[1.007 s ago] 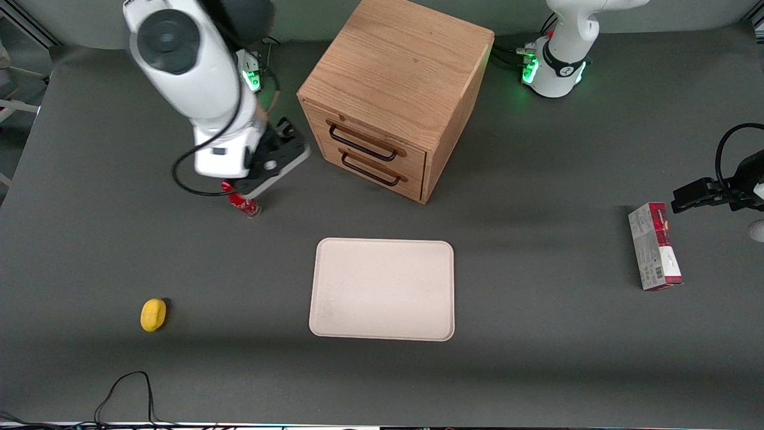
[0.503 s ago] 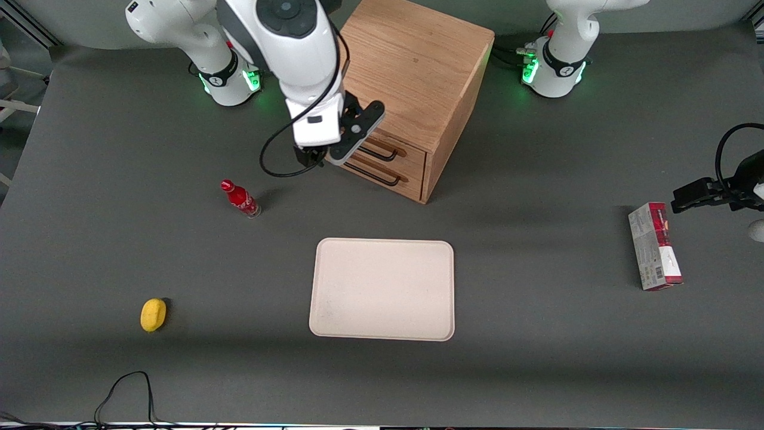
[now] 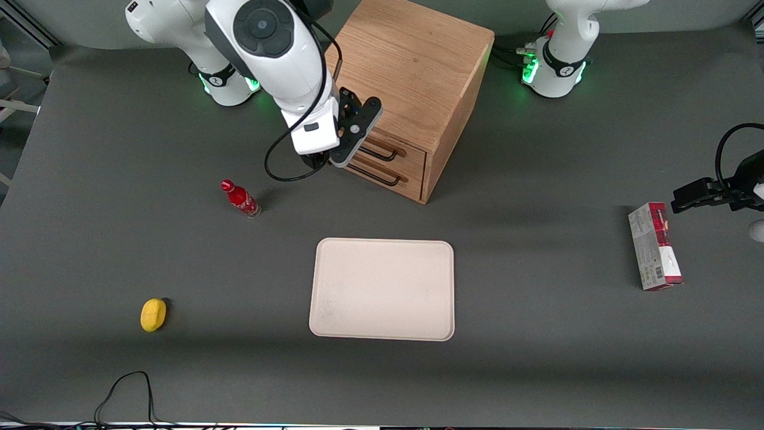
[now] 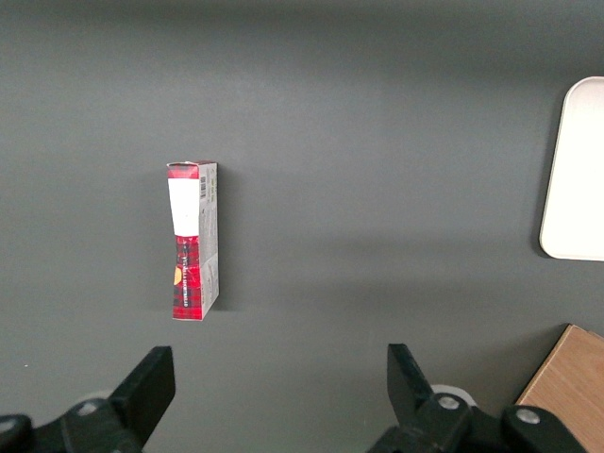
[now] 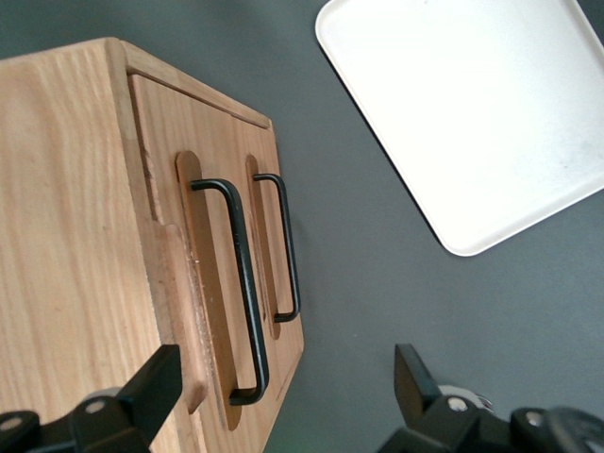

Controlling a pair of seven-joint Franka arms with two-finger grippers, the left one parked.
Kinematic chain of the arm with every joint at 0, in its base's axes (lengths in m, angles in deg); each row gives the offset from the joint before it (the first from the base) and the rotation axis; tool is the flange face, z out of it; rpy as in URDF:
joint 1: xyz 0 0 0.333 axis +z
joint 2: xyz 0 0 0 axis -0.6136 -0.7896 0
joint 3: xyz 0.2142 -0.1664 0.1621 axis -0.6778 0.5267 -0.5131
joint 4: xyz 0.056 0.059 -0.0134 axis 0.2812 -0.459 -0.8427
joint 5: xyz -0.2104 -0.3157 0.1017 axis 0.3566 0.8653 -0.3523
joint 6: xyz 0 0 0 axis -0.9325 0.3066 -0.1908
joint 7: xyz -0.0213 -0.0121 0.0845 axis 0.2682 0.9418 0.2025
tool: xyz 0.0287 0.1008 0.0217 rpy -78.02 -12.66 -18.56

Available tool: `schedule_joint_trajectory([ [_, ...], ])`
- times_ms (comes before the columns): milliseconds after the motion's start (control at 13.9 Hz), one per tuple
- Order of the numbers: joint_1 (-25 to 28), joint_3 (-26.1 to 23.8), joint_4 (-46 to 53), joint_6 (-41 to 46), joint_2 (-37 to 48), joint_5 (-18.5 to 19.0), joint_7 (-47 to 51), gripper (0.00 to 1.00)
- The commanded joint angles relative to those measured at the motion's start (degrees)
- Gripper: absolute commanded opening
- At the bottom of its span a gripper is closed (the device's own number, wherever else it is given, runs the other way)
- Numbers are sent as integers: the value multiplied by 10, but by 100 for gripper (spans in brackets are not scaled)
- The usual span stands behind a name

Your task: Open upper drawer

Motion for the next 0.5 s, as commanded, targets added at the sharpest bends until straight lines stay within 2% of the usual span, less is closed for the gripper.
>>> schedule_joint_trajectory([
  [0,4,3,-7,2,-2,-21,-13,100],
  [431,9,2,-65,-47,4,-15,-19,100],
])
